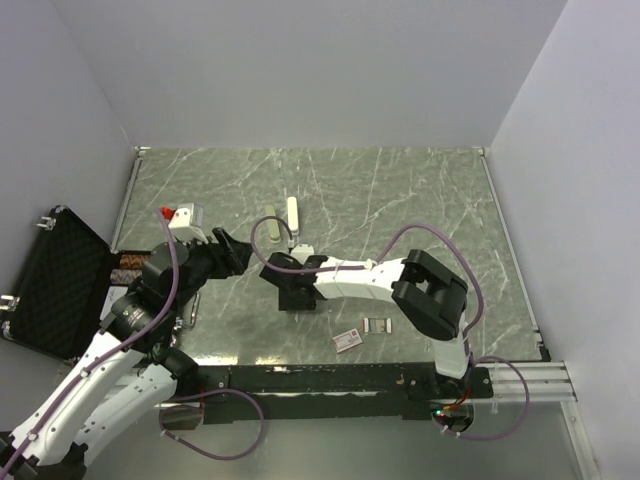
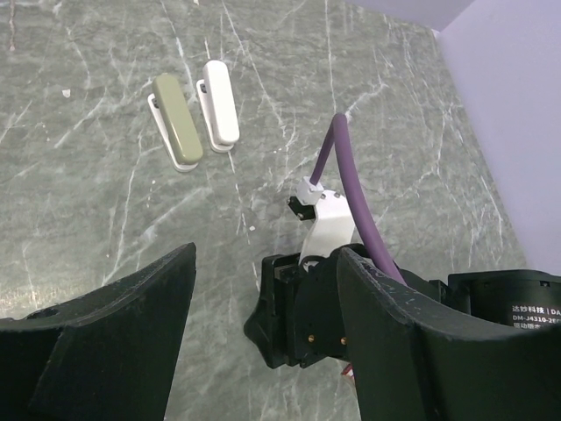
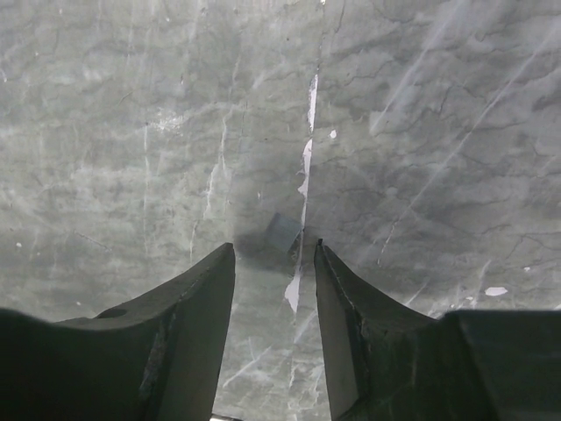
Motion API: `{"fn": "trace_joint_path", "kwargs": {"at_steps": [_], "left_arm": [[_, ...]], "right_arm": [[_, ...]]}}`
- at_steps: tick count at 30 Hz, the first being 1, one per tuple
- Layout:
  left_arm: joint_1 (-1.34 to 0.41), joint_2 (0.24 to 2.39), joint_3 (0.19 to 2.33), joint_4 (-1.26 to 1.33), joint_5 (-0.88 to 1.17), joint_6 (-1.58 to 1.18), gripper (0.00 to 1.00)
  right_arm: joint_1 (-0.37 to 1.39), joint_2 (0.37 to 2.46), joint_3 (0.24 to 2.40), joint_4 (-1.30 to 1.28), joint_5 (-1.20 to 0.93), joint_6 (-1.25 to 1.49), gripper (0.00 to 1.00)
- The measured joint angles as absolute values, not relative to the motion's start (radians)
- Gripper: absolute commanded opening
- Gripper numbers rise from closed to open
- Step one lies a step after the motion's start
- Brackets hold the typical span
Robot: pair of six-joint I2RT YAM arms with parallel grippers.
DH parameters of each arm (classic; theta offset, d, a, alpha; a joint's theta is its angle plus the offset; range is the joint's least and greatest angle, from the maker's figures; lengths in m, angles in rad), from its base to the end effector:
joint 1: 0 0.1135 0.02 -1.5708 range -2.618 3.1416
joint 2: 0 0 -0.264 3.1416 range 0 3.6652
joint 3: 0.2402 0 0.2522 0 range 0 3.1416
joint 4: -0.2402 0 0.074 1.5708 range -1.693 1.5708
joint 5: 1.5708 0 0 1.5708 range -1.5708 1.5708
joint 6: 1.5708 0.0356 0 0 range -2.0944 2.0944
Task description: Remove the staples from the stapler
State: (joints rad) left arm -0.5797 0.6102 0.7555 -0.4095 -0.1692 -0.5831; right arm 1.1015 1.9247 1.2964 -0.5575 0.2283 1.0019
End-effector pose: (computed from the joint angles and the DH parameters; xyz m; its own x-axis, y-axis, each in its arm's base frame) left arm 0.1226 -0.0731 0.3311 -0.4048 -0.3837 -0.8300 0.2169 0.8415 -0.4948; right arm 0.1816 0.3404 0.1650 -0.9253 -0.0103 -0.3790 -0.0941 0.9746 0.2034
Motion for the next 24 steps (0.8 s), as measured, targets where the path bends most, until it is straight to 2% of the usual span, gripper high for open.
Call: {"fn": "trace_joint_path", "kwargs": {"at_steps": [11, 13, 24], "left_arm": [[-0.580, 0.612, 0.756, -0.410, -0.170, -0.583, 0.71], [-0.580, 0.612, 0.756, -0.410, -0.170, -0.583, 0.70], [-0.580, 0.612, 0.756, -0.410, -0.170, -0.583, 0.71]], "right_arm": [[1.098, 1.964, 1.349, -0.605, 0.251, 0.998, 0.39], [1.098, 1.964, 1.350, -0.608, 0.252, 0.997, 0.33], [1.095, 1.965, 1.347, -0.613, 0.274, 0.991, 0.17]]}}
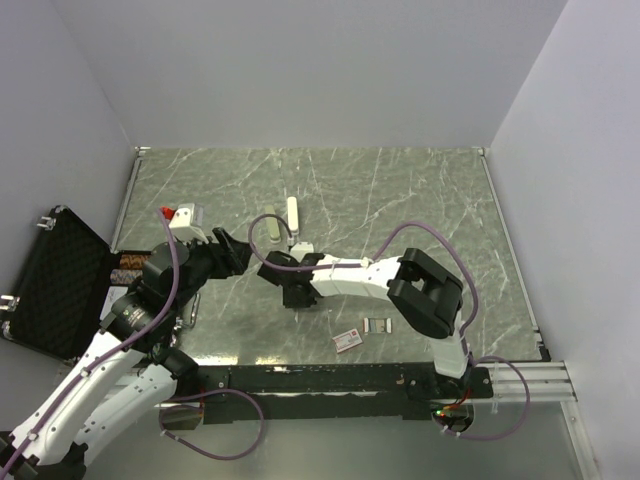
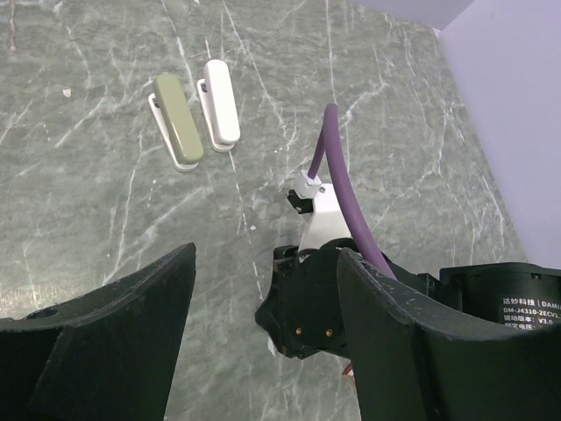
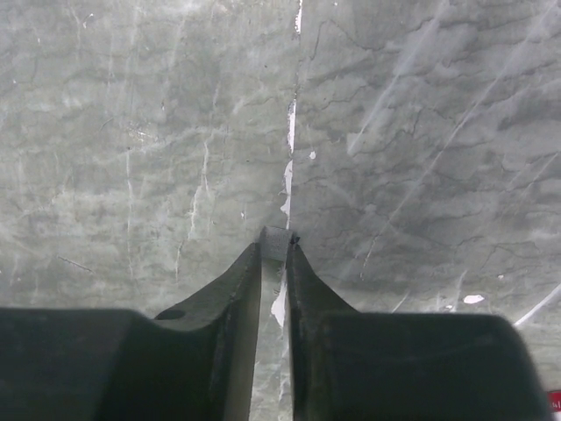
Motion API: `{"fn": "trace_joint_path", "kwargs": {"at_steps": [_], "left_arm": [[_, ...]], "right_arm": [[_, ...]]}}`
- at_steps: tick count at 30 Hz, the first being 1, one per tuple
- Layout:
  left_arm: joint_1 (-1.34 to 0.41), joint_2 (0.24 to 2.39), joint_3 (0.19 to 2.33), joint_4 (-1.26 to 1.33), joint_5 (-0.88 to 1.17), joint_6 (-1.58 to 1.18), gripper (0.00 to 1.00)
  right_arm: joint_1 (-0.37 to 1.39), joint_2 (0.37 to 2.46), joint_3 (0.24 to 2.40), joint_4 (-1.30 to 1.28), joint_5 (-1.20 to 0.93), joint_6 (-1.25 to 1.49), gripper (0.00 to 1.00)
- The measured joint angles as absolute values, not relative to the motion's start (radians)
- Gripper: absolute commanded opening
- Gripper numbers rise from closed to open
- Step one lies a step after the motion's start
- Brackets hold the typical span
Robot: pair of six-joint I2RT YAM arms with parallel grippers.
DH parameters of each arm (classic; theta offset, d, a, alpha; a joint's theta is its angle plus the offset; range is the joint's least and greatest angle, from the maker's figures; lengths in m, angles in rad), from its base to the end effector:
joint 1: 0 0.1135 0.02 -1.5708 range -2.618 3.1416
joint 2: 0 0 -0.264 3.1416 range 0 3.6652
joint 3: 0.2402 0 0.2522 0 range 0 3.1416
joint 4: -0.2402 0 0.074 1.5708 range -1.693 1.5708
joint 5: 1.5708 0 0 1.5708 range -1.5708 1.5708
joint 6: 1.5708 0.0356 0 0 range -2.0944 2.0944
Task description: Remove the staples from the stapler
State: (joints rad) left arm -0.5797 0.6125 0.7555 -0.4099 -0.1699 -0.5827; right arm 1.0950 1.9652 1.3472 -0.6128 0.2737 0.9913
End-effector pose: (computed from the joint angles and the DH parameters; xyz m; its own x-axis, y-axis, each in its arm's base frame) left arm 0.1230 -0.0734 0.3308 -0.4062 -0.3823 -0.8300 0.2155 0.8426 -0.4936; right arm 0.1881 0.3440 0.1621 -0.9180 -0.0229 -0.3958 -0.0847 0.9866 0.1395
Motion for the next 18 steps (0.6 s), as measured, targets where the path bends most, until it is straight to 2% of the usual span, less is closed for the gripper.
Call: {"fn": "trace_joint_path", "kwargs": {"at_steps": [10, 18], "left_arm": [[-0.580, 0.612, 0.756, -0.410, -0.170, -0.582, 0.71], [-0.580, 0.612, 0.756, -0.410, -0.170, -0.579, 0.71]], "right_arm": [[1.089, 1.859, 1.212, -0.607, 0.368, 0.983, 0.15], [1.081, 1.522, 1.015, -0.741, 0.462, 1.001, 0.15]]}}
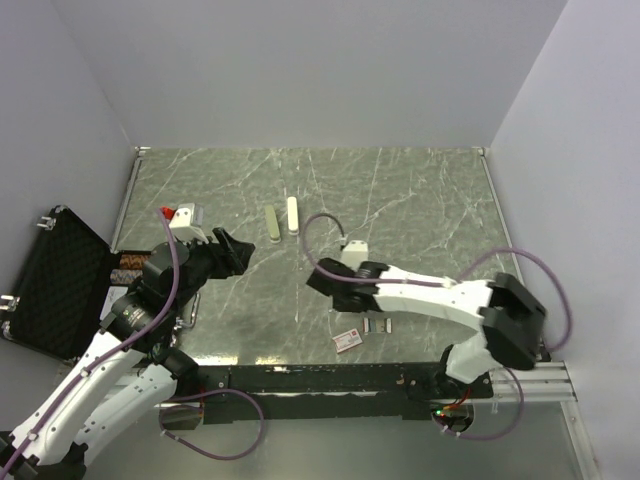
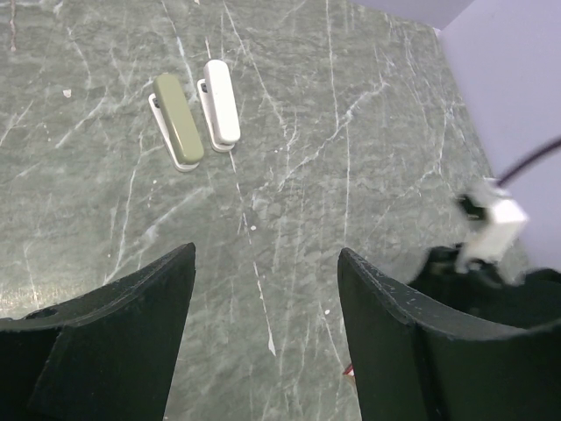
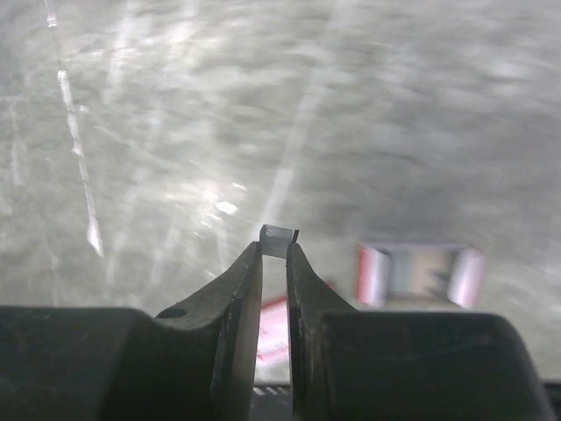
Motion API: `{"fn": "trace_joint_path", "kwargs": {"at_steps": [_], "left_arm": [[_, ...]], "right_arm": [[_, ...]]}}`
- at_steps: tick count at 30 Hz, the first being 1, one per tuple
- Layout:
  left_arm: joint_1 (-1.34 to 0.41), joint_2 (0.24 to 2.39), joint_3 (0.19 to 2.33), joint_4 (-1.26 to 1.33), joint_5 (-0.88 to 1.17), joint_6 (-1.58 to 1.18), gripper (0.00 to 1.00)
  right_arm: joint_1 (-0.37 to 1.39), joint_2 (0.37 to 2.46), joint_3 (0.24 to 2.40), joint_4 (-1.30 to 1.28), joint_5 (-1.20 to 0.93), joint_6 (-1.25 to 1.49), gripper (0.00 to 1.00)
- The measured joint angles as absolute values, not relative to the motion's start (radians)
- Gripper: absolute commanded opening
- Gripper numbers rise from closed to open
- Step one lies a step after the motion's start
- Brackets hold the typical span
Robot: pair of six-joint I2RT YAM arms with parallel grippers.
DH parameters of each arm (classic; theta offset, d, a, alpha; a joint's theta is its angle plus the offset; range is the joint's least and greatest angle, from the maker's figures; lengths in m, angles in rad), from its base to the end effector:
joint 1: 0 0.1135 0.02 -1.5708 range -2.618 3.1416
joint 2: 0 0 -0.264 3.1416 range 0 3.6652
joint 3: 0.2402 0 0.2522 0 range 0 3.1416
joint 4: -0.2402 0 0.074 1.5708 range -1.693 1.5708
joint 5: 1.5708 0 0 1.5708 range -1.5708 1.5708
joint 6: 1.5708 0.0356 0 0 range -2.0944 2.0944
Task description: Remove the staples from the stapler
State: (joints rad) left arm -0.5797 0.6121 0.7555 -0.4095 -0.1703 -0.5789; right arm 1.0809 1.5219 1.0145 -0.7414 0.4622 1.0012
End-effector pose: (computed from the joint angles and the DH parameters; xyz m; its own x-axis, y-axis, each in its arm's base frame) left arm 0.1230 -0.0733 0.3309 -0.4047 -0.3795 -0.8320 0.2170 0.8440 -0.4905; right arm 0.1476 0.2430 0.2102 -0.8499 0.0081 -0.5269 -0.0142 0.9992 0.0384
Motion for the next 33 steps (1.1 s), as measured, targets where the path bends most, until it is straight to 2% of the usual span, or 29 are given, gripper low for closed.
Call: {"fn": "trace_joint_path", "kwargs": {"at_steps": [5, 12, 33], "left_arm": [[-0.580, 0.612, 0.756, -0.410, -0.170, -0.579, 0.71], [-0.580, 0.614, 0.756, -0.410, -0.171, -0.577, 0.71], [-0.580, 0.628, 0.756, -0.410, -0.171, -0.576, 0.71]], "right_arm": [[1.081, 1.301, 0.880, -0.838, 0.490, 1.053, 0.15], [1.080, 1.142, 0.722, -0.918, 0.481, 1.119, 0.15], [1.056, 1.219, 0.676, -0.807, 0.426, 1.129, 0.18]]}}
